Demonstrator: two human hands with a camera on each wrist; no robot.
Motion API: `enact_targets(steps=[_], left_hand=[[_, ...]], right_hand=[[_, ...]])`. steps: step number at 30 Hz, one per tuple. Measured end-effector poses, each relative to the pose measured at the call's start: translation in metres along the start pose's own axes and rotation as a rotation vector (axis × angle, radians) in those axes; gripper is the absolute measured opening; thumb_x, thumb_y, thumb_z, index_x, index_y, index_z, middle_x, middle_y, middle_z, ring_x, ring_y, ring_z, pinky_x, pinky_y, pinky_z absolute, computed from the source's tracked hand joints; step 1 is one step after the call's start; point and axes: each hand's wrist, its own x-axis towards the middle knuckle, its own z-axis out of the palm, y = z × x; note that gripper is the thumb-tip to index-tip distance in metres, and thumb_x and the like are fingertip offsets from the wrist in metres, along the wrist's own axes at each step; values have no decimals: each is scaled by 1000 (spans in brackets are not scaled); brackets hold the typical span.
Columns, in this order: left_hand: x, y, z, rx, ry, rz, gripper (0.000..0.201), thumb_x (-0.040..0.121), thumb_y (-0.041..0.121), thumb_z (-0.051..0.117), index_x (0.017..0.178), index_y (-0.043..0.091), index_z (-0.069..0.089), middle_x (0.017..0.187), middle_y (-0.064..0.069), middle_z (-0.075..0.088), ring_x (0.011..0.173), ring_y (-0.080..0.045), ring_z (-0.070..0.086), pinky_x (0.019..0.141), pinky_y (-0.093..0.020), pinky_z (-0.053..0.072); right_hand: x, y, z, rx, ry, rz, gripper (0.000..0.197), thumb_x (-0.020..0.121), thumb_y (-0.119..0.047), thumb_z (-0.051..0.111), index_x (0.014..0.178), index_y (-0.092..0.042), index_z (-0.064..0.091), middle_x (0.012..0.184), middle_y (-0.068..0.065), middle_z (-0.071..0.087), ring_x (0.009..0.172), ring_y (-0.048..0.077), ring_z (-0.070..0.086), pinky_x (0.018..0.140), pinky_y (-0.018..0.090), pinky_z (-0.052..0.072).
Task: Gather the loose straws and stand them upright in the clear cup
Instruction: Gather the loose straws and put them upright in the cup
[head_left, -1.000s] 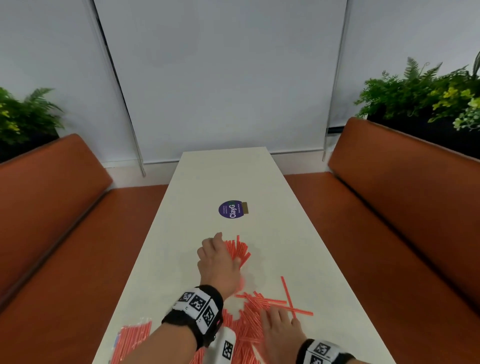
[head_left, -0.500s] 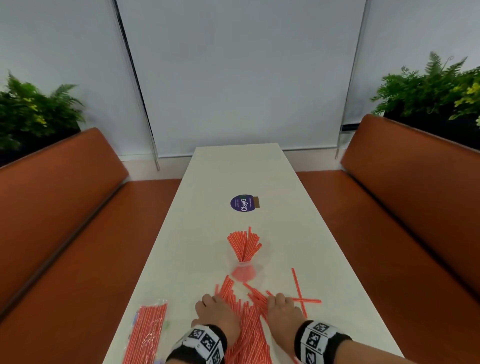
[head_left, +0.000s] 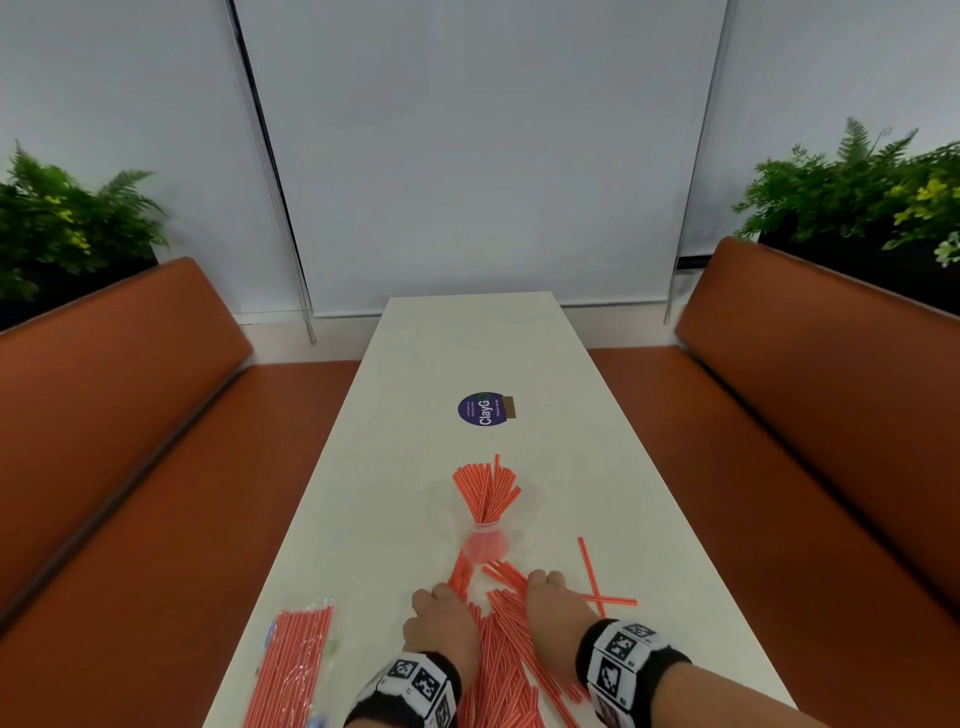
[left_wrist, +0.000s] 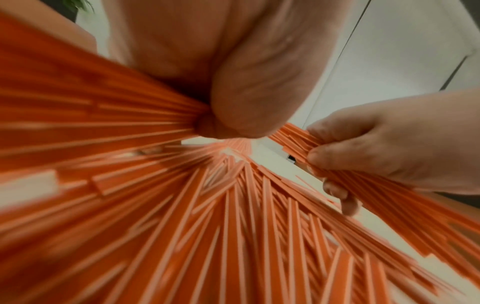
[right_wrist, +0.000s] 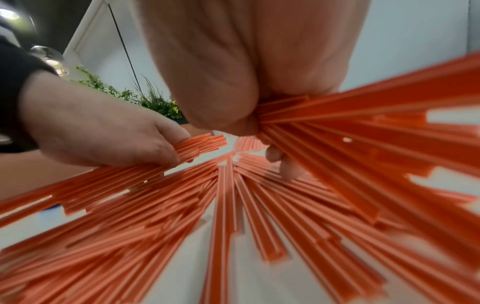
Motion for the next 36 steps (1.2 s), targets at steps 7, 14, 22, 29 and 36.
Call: enact_targets(steps=[7,14,22,29,36], left_hand=[[-3,-7,-10,-122,4,40,37,89,1,39,126,4,35,129,-14,43,114,-27,57,94,-32,47],[-8,-14,-10,-161,-15,83,38,89,2,37,126,5,33,123,-11,59,112,-26,59,95,-33,47],[-16,-13,-16,-302,6,107,30,90,2,34,120,5,34,119,-11,60,110,-26,60,92,-33,47],[-20,-14,-28,-496,37,182,6,93,9,35,94,14,31,100,-7,60,91,-26,59,75,-31,42],[-13,-23,-25,-555,78,167,7,94,14,37,91,15,32,84,0,50,78,-19,50,69,-26,35]], right_hand=[[2,5,-6,114,65,-36,38,83,9,39,120,-1,36,103,12,54,91,29,60,70,32,45],[5,6,-22,280,152,-131,17,94,-5,36,111,-5,40,75,0,50,70,20,53,50,24,38],[24,-11,-107,889,585,-338,6,99,-14,36,95,-15,41,72,-4,49,59,8,45,54,21,39],[74,-32,-118,1230,669,-333,11,98,-8,36,95,-15,44,85,4,47,71,12,48,71,22,45],[102,-25,-79,1149,505,-253,15,93,-3,45,105,-13,49,85,-1,55,80,17,56,69,20,45]])
